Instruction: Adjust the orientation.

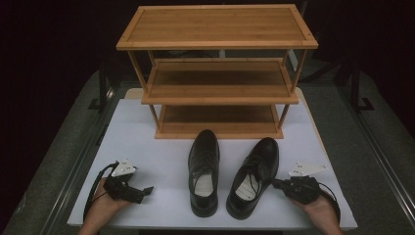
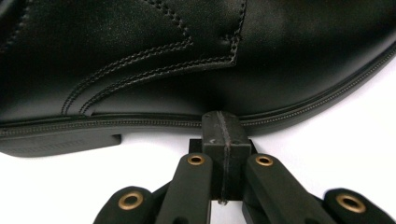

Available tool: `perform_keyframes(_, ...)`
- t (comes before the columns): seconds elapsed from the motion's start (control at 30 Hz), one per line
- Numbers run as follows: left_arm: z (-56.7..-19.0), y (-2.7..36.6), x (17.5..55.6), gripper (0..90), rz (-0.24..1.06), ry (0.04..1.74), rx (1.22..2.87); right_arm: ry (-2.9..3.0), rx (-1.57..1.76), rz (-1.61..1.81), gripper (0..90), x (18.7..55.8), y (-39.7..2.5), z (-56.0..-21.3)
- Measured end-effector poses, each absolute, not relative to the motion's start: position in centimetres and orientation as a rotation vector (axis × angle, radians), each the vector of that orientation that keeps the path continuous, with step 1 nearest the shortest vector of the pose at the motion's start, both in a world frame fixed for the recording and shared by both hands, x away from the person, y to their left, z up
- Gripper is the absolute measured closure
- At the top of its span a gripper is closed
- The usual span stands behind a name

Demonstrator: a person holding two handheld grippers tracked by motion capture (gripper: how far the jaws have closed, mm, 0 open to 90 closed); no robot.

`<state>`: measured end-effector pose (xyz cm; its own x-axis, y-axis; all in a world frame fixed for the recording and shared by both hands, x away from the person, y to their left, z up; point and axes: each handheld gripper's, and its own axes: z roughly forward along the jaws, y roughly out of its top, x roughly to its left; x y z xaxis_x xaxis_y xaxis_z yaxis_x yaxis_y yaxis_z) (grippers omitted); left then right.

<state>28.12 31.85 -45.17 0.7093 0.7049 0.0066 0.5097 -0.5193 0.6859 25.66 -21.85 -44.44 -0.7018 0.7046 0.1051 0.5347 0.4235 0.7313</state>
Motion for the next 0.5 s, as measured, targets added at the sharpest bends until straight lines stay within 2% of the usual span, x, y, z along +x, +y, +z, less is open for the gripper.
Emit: perform_keyframes(0.5, -45.2, 31.9, 28.1, 0.0, 0.374, 0.919, 2.237, 2.511, 1.008, 1.120, 89.9, 27.9, -18.5, -44.2)
